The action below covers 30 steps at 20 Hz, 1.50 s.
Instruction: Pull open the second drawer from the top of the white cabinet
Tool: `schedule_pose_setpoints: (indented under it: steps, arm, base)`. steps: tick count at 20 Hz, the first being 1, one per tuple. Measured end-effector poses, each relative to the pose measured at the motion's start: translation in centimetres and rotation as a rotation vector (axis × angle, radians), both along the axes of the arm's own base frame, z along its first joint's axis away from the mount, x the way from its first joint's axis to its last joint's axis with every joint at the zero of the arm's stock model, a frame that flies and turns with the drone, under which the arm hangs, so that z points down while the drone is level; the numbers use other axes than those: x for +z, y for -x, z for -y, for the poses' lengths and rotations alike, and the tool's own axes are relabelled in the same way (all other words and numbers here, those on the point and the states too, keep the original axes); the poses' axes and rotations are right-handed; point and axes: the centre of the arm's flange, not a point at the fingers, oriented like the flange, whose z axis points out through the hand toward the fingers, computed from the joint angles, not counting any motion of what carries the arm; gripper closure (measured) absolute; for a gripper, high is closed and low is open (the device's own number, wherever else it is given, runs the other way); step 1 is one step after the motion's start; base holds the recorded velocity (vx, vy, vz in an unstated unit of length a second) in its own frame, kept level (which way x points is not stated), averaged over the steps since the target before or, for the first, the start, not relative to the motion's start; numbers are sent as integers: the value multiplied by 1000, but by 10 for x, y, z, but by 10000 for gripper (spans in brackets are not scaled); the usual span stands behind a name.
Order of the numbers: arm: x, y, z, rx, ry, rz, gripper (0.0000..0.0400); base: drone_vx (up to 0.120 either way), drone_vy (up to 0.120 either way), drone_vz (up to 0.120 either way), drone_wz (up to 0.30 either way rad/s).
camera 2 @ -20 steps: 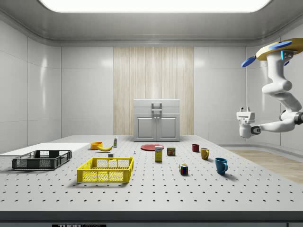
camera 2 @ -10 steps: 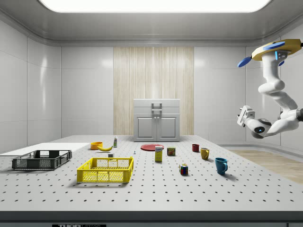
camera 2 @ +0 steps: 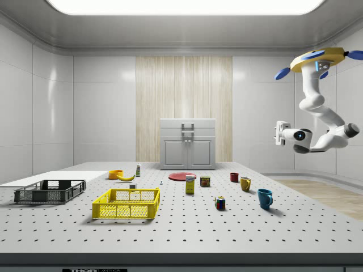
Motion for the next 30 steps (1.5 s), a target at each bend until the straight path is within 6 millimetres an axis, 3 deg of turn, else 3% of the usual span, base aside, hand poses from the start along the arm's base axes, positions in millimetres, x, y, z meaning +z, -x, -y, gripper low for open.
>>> schedule_pose_setpoints:
  steps: [15,30]
  arm:
    - [-6,0,0,1,-67,0,100]
    - [-6,0,0,1,-72,-1,100]
  base:
    - [120,-48,0,0]
    - [120,0,0,0]
